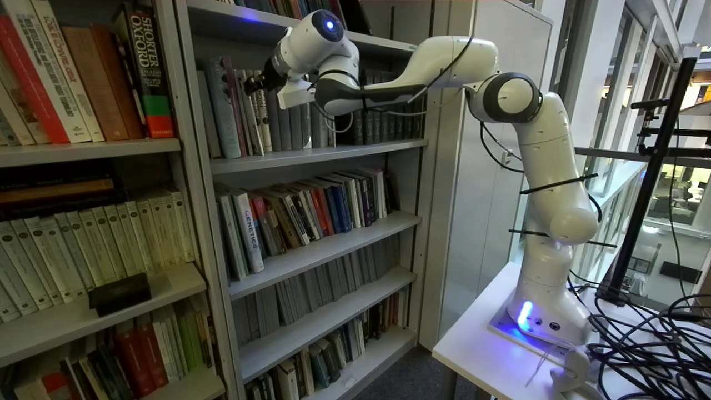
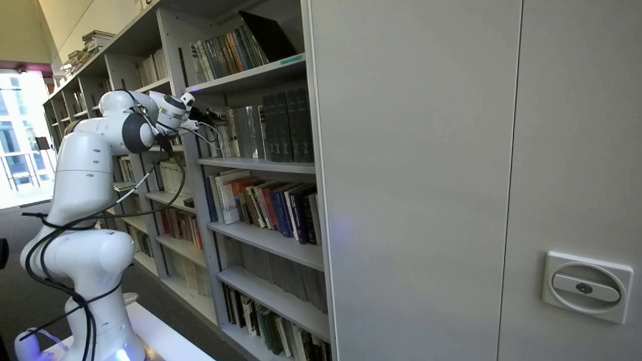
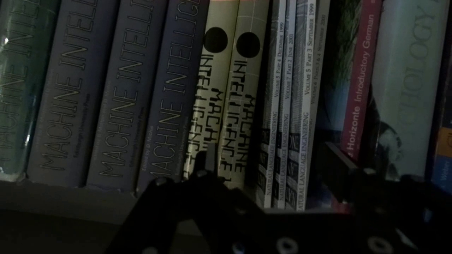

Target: Pick up two small books from the compartment of the book shelf and move them to the right.

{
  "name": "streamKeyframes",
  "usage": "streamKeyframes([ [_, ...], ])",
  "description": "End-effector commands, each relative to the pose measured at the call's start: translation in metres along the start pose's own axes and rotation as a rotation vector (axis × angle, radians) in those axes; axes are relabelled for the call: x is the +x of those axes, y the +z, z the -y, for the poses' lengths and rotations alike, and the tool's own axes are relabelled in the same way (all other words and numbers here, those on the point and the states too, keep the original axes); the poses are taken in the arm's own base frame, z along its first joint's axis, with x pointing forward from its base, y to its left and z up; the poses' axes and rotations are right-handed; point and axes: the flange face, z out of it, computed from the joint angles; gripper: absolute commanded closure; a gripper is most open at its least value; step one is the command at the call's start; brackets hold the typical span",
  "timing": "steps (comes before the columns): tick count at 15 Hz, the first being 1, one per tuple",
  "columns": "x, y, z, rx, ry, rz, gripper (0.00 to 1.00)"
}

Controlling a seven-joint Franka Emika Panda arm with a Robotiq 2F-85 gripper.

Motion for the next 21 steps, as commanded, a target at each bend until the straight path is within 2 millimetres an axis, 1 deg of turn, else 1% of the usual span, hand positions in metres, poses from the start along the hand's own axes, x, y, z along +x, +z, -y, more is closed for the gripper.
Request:
streamKeyframes([
  [1,0.0065,-0.0007,-0.0046,0.001,-0.028,-0.022,0.55],
  [2,0.0062,-0.0007,-0.0052,0.001,-0.028,-0.021,0.62],
  [3,0.0061,-0.0008,-0.0055,0.001,-0.027,-0.021,0.72],
  [6,0.0054,-0.0008,-0.0053,0.004,-0.027,-0.020,0.95],
  [7,0.0053,-0.0011,-0.0051,0.005,-0.028,-0.020,0.99],
  [14,0.0040,-0.0017,-0.0063,0.005,-0.024,-0.019,1.00],
  [21,-0.0029,-0.0073,-0.0119,0.003,-0.018,-0.006,1.00],
])
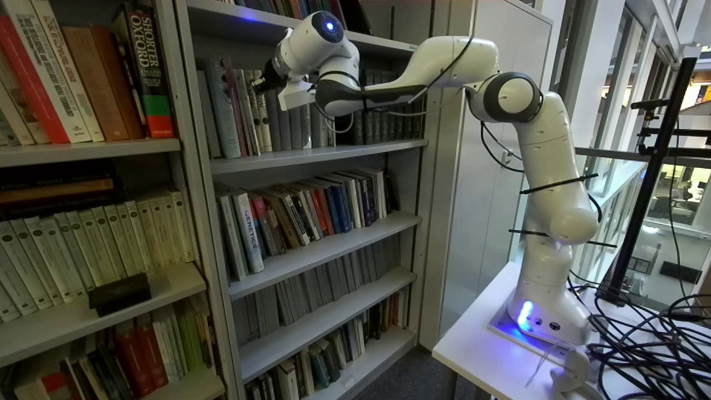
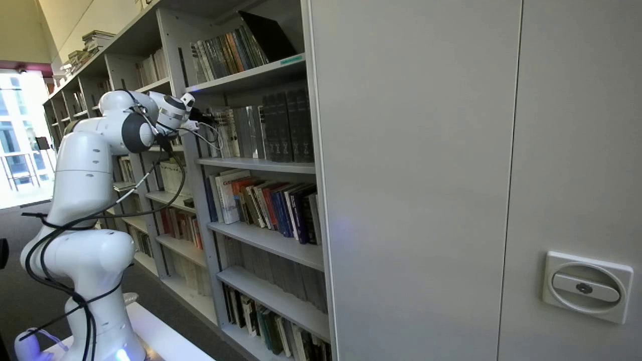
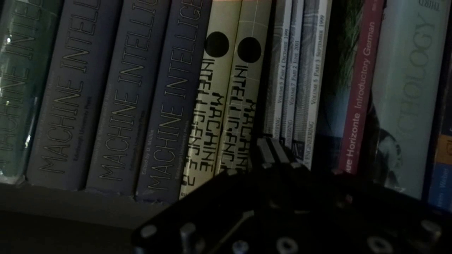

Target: Pick up two small books from the compartment of the book shelf and move them to the right.

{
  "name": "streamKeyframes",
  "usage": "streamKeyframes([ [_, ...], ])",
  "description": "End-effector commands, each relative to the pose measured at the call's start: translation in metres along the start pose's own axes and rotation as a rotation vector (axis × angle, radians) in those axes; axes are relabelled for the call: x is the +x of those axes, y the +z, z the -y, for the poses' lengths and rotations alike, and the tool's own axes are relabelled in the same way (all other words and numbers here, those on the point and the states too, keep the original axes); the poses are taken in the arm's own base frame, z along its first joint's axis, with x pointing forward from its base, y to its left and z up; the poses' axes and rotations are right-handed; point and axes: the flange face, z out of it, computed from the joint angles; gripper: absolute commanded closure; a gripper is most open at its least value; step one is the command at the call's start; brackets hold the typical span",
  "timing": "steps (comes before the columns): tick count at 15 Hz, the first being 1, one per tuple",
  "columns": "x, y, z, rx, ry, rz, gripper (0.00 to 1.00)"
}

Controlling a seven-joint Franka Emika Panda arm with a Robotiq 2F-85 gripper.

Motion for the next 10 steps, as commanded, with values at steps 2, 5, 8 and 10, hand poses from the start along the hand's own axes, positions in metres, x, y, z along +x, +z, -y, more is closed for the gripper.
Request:
streamKeyframes([
  [2,0.000,-0.009,-0.011,0.010,-0.005,-0.010,0.73],
  [5,0.001,-0.009,-0.005,0.027,-0.015,-0.008,0.51],
  [8,0.003,-0.011,0.004,0.044,-0.026,-0.010,0.29],
  [10,0.005,-0.013,0.009,0.053,-0.036,-0.012,0.14],
])
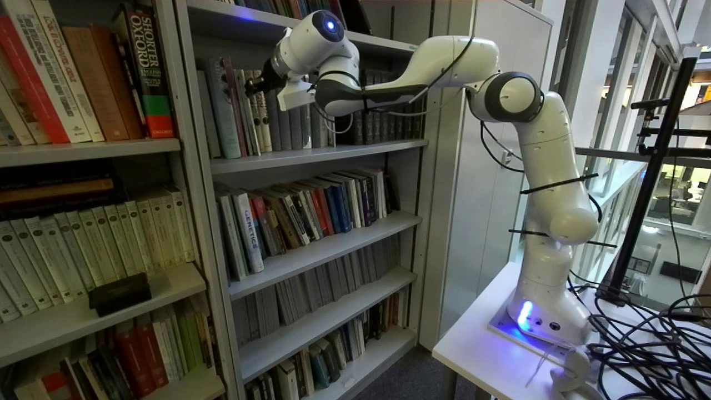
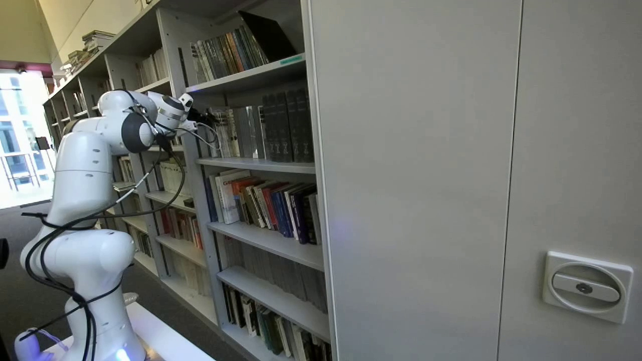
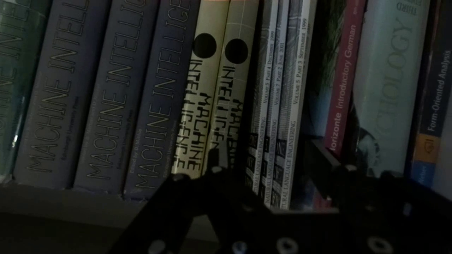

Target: Pick up two small books from the compartment of the book shelf and move them to the right.

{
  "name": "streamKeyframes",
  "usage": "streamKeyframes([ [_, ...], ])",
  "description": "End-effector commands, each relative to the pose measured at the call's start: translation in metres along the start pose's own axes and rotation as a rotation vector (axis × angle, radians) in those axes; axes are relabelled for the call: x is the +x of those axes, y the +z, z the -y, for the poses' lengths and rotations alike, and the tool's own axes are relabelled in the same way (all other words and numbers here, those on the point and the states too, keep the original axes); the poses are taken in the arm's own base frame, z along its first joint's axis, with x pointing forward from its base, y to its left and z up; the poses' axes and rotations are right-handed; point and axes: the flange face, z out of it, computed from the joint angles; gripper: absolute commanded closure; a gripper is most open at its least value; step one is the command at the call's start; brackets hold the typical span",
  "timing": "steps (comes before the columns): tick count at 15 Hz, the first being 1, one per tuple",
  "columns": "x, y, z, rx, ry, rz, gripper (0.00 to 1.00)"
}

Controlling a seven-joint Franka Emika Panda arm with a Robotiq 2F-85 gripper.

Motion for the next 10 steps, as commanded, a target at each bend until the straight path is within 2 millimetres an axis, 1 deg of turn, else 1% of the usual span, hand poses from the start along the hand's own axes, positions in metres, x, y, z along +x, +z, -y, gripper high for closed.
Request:
streamKeyframes([
  [1,0.006,-0.008,0.003,0.033,-0.035,-0.013,0.08],
  [2,0.007,-0.009,0.004,0.034,-0.041,-0.013,0.00],
  [10,0.020,0.003,0.001,0.021,-0.062,-0.042,0.00],
])
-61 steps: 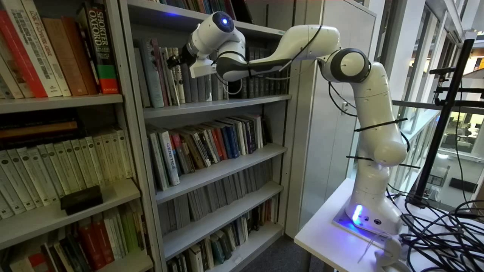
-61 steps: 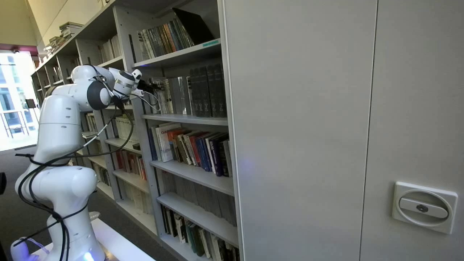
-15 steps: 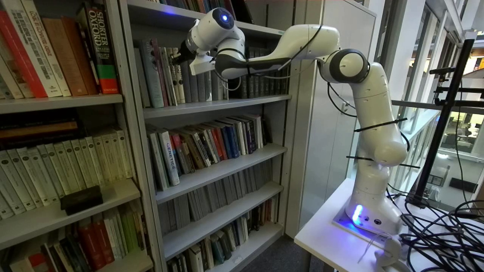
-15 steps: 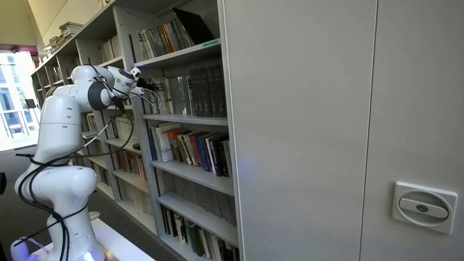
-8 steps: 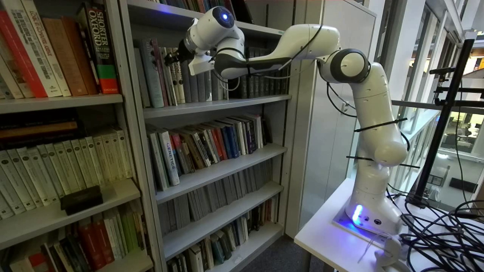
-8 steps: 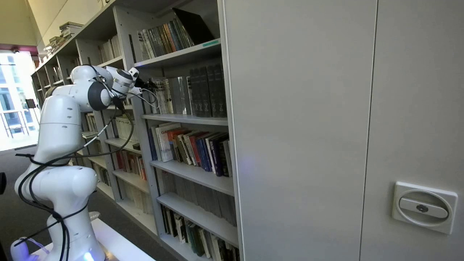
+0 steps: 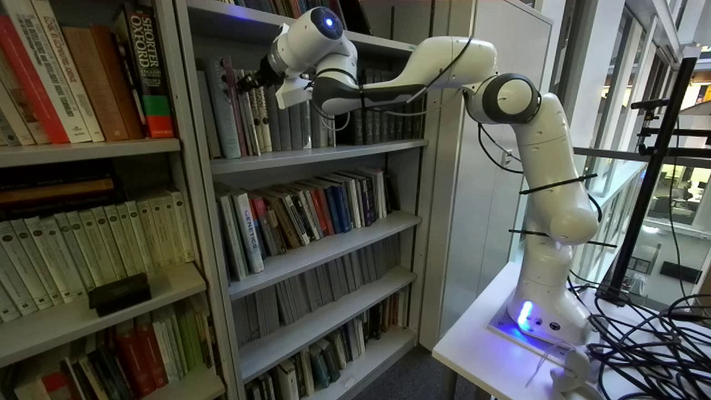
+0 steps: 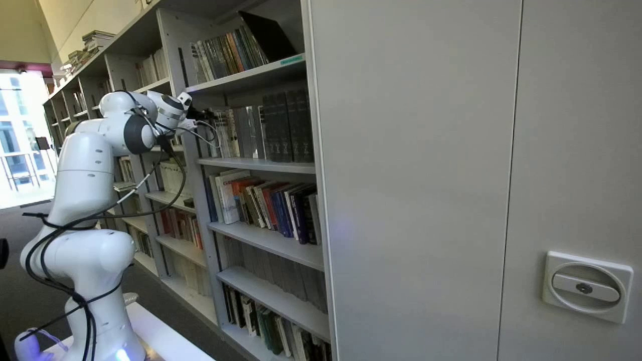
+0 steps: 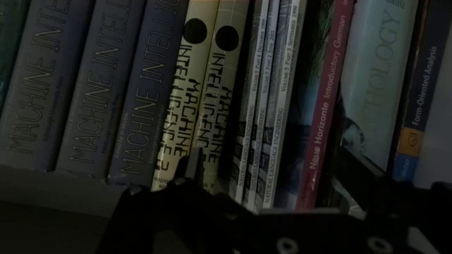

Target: Pick up two small books from the compartment of the book shelf and move them to the right.

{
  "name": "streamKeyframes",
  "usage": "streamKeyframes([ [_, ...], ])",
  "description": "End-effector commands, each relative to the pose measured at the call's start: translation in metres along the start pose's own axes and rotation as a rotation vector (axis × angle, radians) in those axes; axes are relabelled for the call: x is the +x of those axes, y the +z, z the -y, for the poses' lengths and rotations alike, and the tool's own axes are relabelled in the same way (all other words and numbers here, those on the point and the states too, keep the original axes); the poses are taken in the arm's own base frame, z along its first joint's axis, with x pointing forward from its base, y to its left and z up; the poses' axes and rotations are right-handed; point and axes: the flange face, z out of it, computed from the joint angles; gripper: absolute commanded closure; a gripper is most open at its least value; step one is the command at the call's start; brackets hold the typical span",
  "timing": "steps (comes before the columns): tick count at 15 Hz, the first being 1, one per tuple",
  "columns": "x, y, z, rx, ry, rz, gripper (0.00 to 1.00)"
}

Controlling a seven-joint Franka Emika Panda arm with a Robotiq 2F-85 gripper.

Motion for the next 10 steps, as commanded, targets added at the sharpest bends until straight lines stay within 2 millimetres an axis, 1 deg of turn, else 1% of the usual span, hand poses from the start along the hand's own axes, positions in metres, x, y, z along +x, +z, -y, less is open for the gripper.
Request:
streamKeyframes([
  [1,0.013,0.007,-0.007,0.003,-0.023,-0.029,0.00],
  [6,0.017,0.014,-0.015,-0.011,-0.019,-0.033,0.00],
  [7,0.017,0.015,-0.017,-0.015,-0.018,-0.034,0.12],
  [8,0.017,0.016,-0.019,-0.017,-0.021,-0.034,0.27],
  [10,0.018,0.017,-0.023,-0.023,-0.022,-0.034,0.40],
])
